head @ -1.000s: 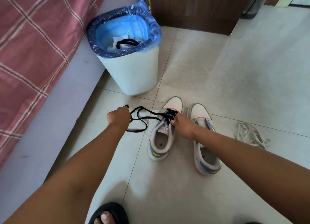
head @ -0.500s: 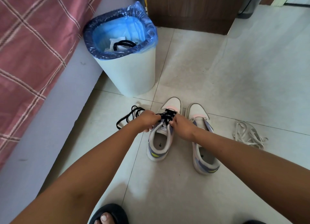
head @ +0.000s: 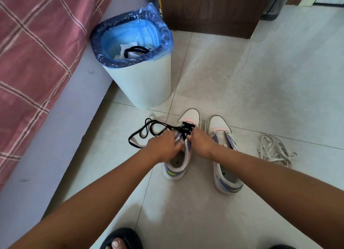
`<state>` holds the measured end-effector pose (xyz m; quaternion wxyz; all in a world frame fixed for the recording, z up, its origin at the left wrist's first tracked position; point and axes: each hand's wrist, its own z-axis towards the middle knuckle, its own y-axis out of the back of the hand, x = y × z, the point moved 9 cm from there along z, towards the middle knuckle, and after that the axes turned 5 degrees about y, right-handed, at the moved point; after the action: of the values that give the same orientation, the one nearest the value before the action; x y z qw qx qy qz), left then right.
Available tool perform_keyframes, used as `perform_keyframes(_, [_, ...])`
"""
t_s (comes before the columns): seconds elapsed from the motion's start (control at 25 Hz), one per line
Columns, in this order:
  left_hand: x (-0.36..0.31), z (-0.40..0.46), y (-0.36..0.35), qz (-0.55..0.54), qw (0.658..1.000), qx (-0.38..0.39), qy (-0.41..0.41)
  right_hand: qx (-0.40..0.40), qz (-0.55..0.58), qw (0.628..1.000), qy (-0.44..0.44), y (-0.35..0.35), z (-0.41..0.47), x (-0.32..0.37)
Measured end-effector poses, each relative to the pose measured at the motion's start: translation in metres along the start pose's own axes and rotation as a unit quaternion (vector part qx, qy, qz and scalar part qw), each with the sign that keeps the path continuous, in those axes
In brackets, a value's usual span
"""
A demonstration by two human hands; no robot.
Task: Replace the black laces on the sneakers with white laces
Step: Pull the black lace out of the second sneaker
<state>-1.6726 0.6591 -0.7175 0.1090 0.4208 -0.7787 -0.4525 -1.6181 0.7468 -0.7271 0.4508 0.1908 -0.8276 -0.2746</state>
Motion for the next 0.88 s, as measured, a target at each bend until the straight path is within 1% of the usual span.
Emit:
perform_keyframes(0.04, [-0.002, -0.001, -0.003, 0.075, 0.997, -0.025, -0.005, -0.01, -0.013, 1.0, 0.004, 0.0, 0.0, -0.002])
perform_keyframes(0.08, [-0.002, 0.0, -0.005, 0.114, 0.992, -0.045, 0.004, -0.018, -0.012, 1.0, -0.001, 0.0, 0.002, -0.006])
perform_keyframes(0.16, [0.001, 0.003, -0.01, 0.131, 0.99, -0.052, 0.03, -0.009, -0.058, 0.998, 0.034, 0.003, -0.001, 0.001])
perform_keyframes(0.2, [0.001, 0.004, -0.011, 0.137, 0.989, -0.052, 0.032, -0.025, -0.09, 0.993, 0.068, 0.01, -0.001, 0.007])
perform_keyframes(0.24, [-0.001, 0.004, -0.013, 0.147, 0.987, -0.053, 0.028, -0.064, -0.163, 0.976, 0.128, 0.016, -0.003, 0.015])
perform_keyframes(0.28, [-0.001, 0.004, -0.015, 0.151, 0.987, -0.053, 0.025, -0.087, -0.223, 0.957, 0.162, 0.019, -0.003, 0.016])
perform_keyframes(0.36, [-0.001, 0.002, -0.016, 0.138, 0.989, -0.052, 0.029, -0.126, -0.325, 0.915, 0.203, 0.024, -0.003, 0.02])
perform_keyframes(0.4, [-0.001, 0.002, -0.016, 0.127, 0.99, -0.052, 0.032, -0.097, -0.305, 0.936, 0.144, 0.022, 0.0, 0.012])
perform_keyframes(0.44, [-0.001, 0.002, -0.016, 0.117, 0.991, -0.052, 0.034, -0.099, -0.293, 0.944, 0.112, 0.02, -0.003, 0.008])
perform_keyframes(0.48, [-0.001, 0.002, -0.016, 0.109, 0.992, -0.052, 0.037, -0.081, -0.252, 0.962, 0.064, 0.018, -0.003, 0.001])
perform_keyframes(0.52, [-0.002, 0.002, -0.016, 0.103, 0.993, -0.052, 0.039, -0.049, -0.172, 0.984, 0.021, 0.012, -0.003, -0.009])
perform_keyframes(0.56, [-0.002, 0.002, -0.015, 0.099, 0.993, -0.053, 0.041, -0.041, -0.097, 0.994, 0.006, 0.008, -0.003, -0.011])
perform_keyframes(0.6, [-0.002, 0.002, -0.015, 0.097, 0.993, -0.054, 0.042, -0.042, -0.041, 0.998, 0.014, 0.007, -0.003, -0.009])
perform_keyframes(0.68, [-0.002, 0.002, -0.016, 0.106, 0.992, -0.053, 0.039, -0.033, -0.025, 0.998, 0.04, 0.006, 0.0, -0.003])
perform_keyframes(0.72, [-0.003, 0.002, -0.016, 0.113, 0.992, -0.054, 0.035, -0.017, -0.072, 0.996, 0.056, 0.007, 0.004, 0.0])
perform_keyframes(0.76, [-0.003, 0.002, -0.016, 0.117, 0.991, -0.054, 0.033, -0.015, -0.169, 0.98, 0.106, 0.01, 0.004, 0.01])
perform_keyframes(0.8, [-0.003, 0.002, -0.016, 0.117, 0.991, -0.055, 0.033, -0.055, -0.313, 0.928, 0.193, 0.013, 0.003, 0.023])
perform_keyframes(0.84, [-0.003, 0.002, -0.016, 0.116, 0.991, -0.057, 0.036, -0.11, -0.429, 0.851, 0.282, 0.012, -0.003, 0.035])
perform_keyframes(0.88, [-0.003, 0.003, -0.016, 0.115, 0.991, -0.06, 0.04, -0.137, -0.51, 0.783, 0.328, 0.009, -0.009, 0.041])
